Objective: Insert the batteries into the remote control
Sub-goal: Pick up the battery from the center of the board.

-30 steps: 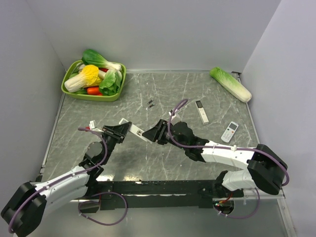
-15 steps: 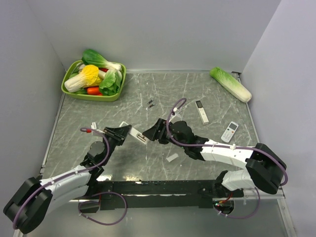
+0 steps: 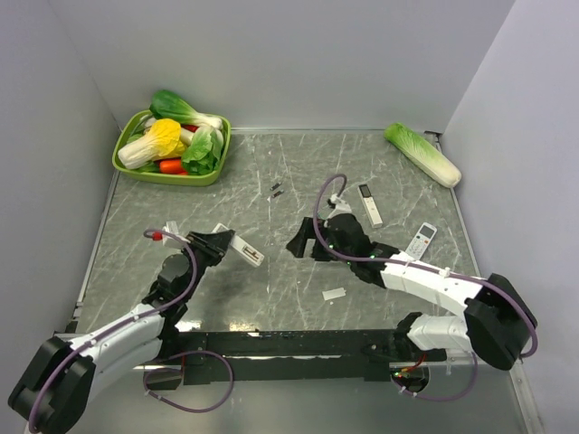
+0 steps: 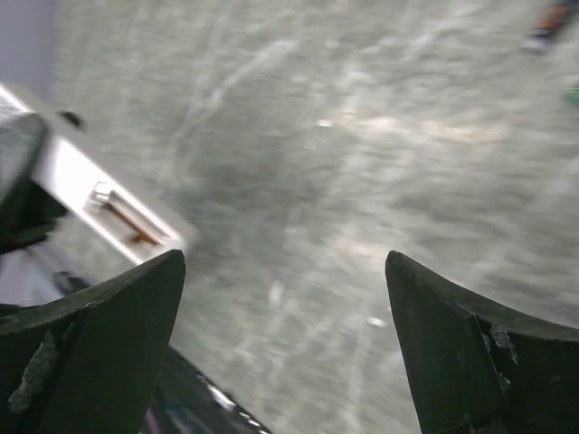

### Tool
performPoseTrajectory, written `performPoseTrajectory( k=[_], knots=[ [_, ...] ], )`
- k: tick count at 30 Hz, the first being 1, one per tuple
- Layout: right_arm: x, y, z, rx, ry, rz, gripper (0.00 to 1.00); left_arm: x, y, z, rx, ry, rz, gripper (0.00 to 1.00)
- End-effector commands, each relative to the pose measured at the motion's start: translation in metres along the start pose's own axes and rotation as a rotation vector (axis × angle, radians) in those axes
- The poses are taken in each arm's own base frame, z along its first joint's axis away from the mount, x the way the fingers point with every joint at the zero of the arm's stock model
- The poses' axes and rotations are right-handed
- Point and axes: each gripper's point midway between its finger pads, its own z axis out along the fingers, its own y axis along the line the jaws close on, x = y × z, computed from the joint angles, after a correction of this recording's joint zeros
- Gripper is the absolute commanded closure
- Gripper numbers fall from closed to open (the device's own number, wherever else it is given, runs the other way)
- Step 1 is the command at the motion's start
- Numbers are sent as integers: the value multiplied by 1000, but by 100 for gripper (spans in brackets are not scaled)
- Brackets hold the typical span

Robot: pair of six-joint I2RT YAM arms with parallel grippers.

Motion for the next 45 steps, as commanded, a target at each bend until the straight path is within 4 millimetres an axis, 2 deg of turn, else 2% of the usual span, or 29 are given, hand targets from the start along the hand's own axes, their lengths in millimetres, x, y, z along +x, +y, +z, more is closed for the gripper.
performPoseTrajectory(
  k=[1, 2, 4, 5, 6, 8, 9, 10, 11, 14, 15, 16, 18, 19, 24, 25, 33, 45],
  knots=[
    [-11, -42, -20, 121, 29, -118, 0, -9, -12, 6, 32, 27, 77, 99],
    [-12, -47, -23, 138, 35, -141, 0, -14, -9, 7, 24, 21, 78, 99],
    [-22, -59, -30, 204, 49, -187, 0, -9, -6, 6, 39, 66, 79, 99],
    [-26, -65, -33, 229, 59, -240, 0, -14, -1, 8, 29, 55, 76, 99],
    [-29, -68, -34, 251, 66, -265, 0, -10, -5, 6, 58, 91, 77, 99],
    [-43, -73, -38, 285, 77, -316, 1, -8, 3, 8, 48, 123, 83, 99],
    [-44, -78, -35, 304, 99, -328, 2, -10, -1, 10, 68, 129, 89, 99],
    [-55, -80, -36, 314, 101, -346, 4, -1, 1, 8, 80, 181, 88, 99],
    [-59, -81, -35, 317, 110, -355, 6, -2, 0, 9, 90, 189, 88, 99],
    [-68, -88, -25, 318, 154, -400, 19, 9, -3, 9, 132, 268, 113, 99],
    [-61, -93, -18, 308, 204, -402, 24, 11, -6, 10, 150, 282, 132, 99],
    [-69, -90, -14, 296, 210, -428, 26, 14, -7, 11, 162, 300, 139, 99],
    [-61, -101, -6, 307, 293, -440, 34, 19, -14, 9, 210, 340, 155, 99],
    [-67, -99, -3, 300, 301, -471, 38, 22, -15, 8, 224, 359, 160, 99],
    [-58, -110, 14, 289, 399, -518, 43, 26, -24, 8, 278, 396, 208, 99],
    [-62, -110, 16, 280, 403, -546, 45, 27, -24, 8, 281, 398, 211, 99],
    [-65, -118, 39, 289, 468, -608, 46, 30, -30, 7, 331, 421, 224, 99],
    [-48, -128, 48, 267, 587, -650, 50, 32, -30, 7, 334, 432, 223, 99]
  ],
)
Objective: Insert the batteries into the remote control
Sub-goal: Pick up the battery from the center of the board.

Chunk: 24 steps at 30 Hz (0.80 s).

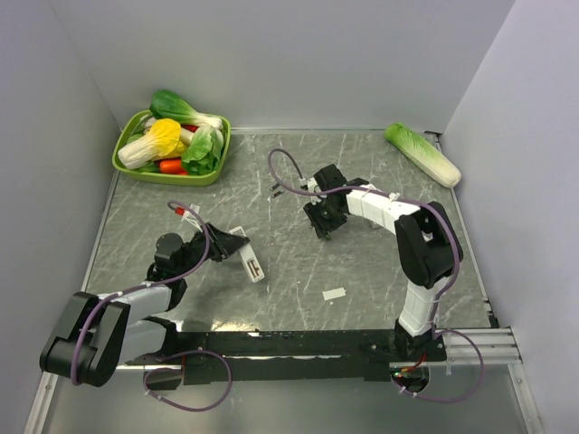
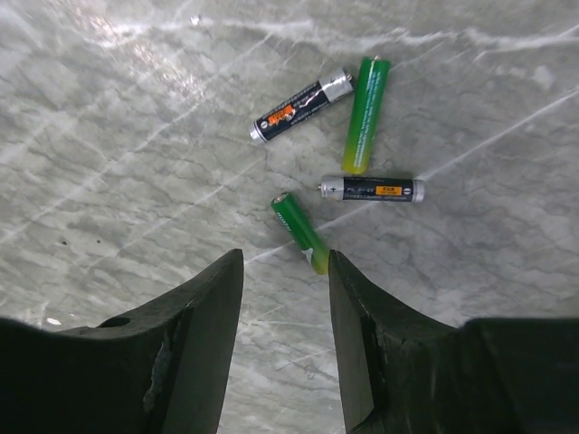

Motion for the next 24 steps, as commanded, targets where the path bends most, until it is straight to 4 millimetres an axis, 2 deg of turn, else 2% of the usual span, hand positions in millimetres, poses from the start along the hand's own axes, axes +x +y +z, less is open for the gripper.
performPoseTrajectory(
  k=[1, 16, 19, 24],
  knots=[
    [-7, 1, -3, -7, 5, -43, 50, -18, -23, 6, 89, -35, 76, 99],
    [0, 8, 19, 24, 86, -111, 56, -16, -21, 7, 86, -23, 69, 99],
    [0, 10, 20, 32, 93, -124, 60, -16, -21, 7, 85, -22, 65, 98],
    [-3, 14, 23, 37, 97, -131, 60, -15, -21, 7, 86, -21, 68, 99]
  ],
)
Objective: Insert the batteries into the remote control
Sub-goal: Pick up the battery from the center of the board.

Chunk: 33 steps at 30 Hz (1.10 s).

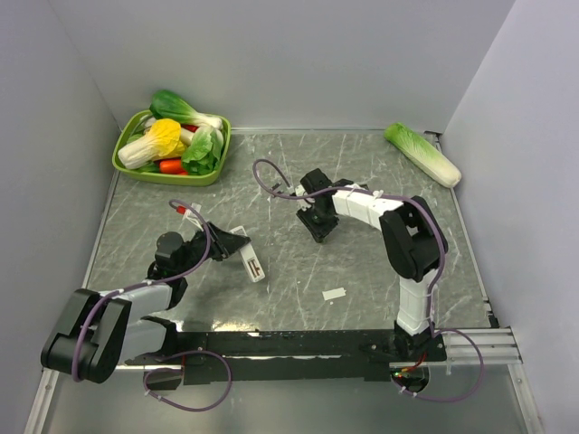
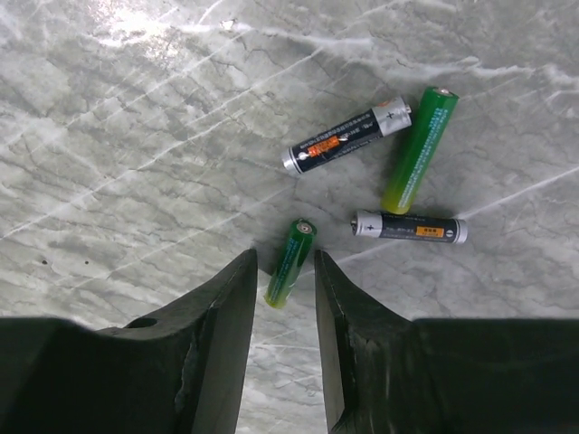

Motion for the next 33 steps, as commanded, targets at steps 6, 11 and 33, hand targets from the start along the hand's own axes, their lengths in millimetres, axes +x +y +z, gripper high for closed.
performPoseTrajectory(
  k=[6, 11, 33],
  knots=[
    [-10, 0, 6, 44, 28, -5, 61, -15, -18, 5, 69, -31, 58, 98],
    [-10, -1, 6, 57, 32, 12, 69, -15, -18, 6, 68, -32, 58, 99],
    [-61, 70, -140, 51, -592, 38, 100, -23, -61, -3, 212, -120, 63, 98]
  ],
)
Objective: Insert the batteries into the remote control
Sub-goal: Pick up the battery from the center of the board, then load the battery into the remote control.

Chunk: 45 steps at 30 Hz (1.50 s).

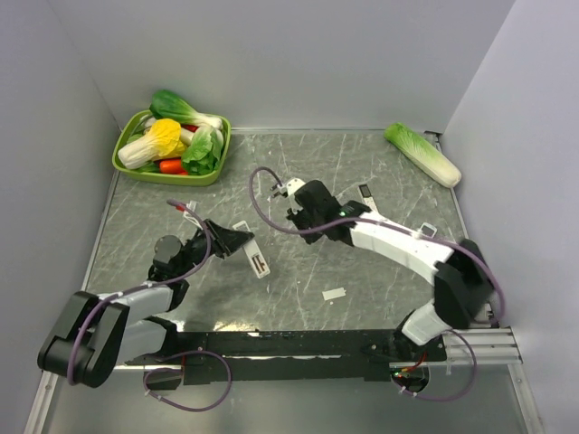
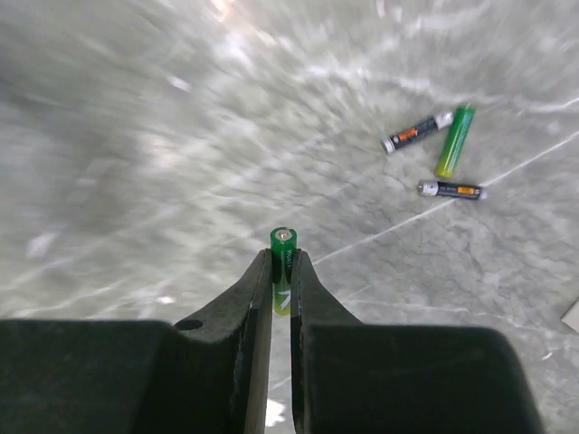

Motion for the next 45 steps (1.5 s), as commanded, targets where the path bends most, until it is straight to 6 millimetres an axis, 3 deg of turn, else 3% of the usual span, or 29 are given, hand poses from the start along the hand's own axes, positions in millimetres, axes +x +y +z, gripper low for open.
performPoseTrajectory(
  k=[1, 2, 8, 9, 10, 13, 16, 23, 29, 45],
  knots=[
    [-53, 11, -53, 13, -311, 88, 100, -18, -33, -4, 104, -91, 57, 98],
    [-61, 14, -70, -1, -376, 99, 100, -20, -36, -4, 110, -105, 59, 99],
    [-94, 64, -128, -157, -691, 100, 100, -25, -48, -7, 145, -150, 25, 98],
    [-88, 70, -127, -174, -693, 94, 100, -28, -51, -7, 154, -160, 17, 99],
    [-101, 85, -141, -228, -776, 89, 100, -28, -52, -6, 157, -163, 10, 98],
    [-104, 106, -154, -298, -857, 73, 100, -30, -57, -7, 176, -175, -11, 98],
    [-104, 124, -156, -344, -879, 53, 100, -32, -62, -6, 186, -185, -19, 98],
    [-100, 149, -136, -374, -828, 20, 100, -34, -72, -7, 207, -201, -19, 98],
    [-96, 156, -122, -367, -789, 19, 100, -38, -79, -11, 227, -222, -17, 98],
    [-85, 158, -110, -334, -737, 1, 100, -43, -85, -18, 250, -267, -32, 98]
  ],
)
